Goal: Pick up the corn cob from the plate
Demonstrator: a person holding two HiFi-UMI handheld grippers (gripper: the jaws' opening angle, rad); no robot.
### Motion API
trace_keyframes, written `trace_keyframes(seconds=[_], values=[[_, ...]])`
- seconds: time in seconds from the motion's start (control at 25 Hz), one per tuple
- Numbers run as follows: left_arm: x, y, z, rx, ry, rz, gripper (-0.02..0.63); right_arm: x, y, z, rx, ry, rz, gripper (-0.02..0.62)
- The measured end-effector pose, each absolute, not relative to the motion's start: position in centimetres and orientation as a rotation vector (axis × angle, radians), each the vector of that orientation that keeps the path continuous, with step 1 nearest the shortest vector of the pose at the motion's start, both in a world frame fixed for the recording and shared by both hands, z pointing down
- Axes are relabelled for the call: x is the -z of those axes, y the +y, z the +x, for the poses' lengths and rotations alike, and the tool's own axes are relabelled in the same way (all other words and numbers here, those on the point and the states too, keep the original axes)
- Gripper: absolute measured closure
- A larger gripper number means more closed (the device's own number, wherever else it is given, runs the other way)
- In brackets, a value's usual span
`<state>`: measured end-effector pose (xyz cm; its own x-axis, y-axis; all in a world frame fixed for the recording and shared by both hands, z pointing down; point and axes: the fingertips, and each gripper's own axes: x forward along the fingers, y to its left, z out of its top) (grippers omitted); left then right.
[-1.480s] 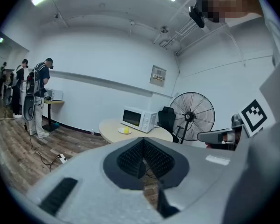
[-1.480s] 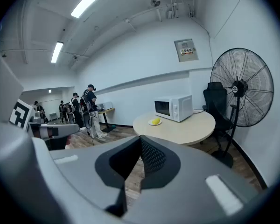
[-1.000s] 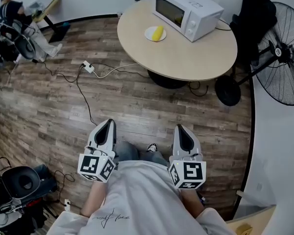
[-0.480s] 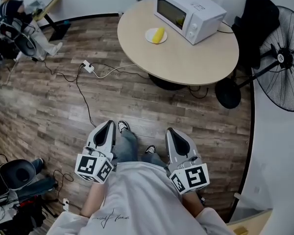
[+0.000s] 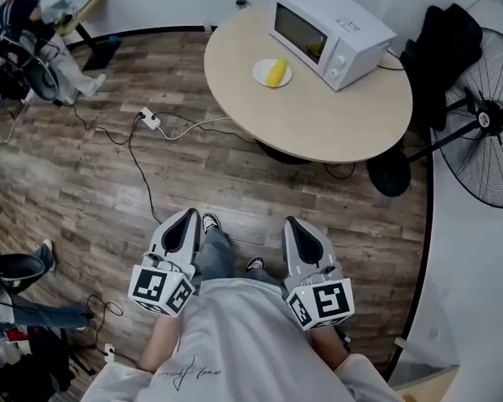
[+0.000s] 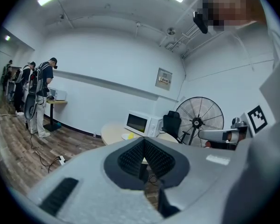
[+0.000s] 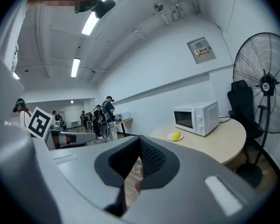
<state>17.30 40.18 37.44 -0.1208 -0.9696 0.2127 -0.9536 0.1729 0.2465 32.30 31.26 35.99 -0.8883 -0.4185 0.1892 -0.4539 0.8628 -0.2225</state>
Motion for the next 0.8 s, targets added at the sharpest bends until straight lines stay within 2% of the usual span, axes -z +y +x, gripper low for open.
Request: trace_keyframes(seconds=[0.8], values=[[-38.4, 34.5, 4.8, 0.074, -2.025, 1.826, 0.606, -37.3, 26.6, 18.6, -0.476, -2.792, 0.659, 0.583]])
